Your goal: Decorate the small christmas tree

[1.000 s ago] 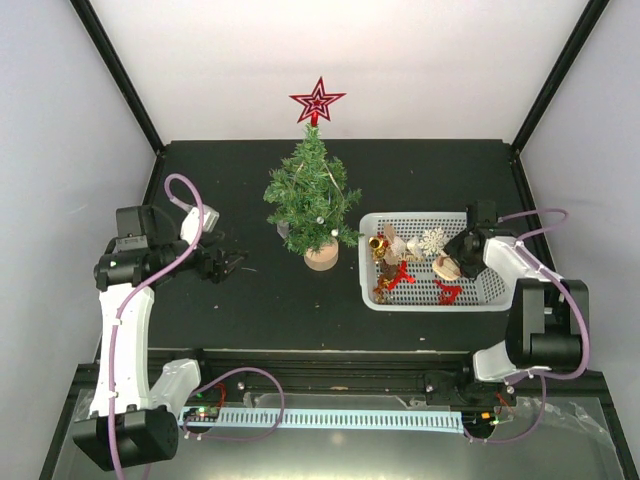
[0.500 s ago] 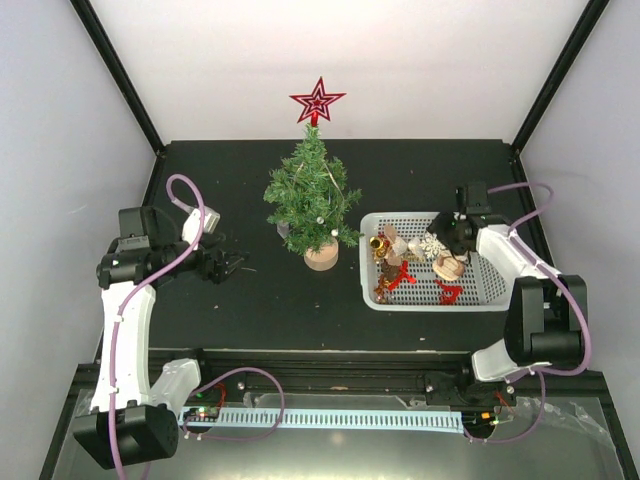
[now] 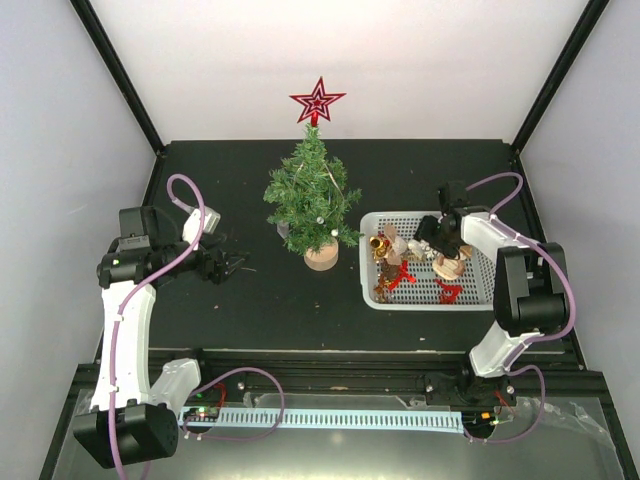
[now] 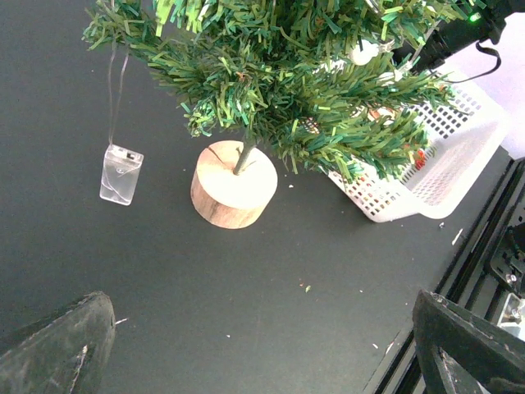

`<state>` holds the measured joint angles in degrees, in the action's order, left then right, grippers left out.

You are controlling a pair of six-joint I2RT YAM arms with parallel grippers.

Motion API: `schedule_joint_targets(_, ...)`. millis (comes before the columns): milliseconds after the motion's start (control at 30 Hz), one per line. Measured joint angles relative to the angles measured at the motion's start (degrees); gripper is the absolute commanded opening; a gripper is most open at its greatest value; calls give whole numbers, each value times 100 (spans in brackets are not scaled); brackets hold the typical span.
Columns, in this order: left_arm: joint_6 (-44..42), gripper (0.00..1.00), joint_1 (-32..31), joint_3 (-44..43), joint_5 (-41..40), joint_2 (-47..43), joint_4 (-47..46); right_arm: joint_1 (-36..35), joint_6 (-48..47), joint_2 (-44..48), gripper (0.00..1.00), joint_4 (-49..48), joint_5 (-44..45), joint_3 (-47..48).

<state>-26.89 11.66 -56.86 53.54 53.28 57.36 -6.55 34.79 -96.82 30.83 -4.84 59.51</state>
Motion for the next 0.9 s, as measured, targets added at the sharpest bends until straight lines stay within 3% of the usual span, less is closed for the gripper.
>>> schedule_joint_targets(333,-44,99,0,0,55,-2,2,-11,-48,2,55,160,299,0)
schedule_joint_targets(667,-59,99,0,0,63,-44,2,-22,-55,133,28,166,396,-76)
schedule_joint_targets(900,-57,99,0,0,70,-85,0,-22,-46,387,23,223,431,-162)
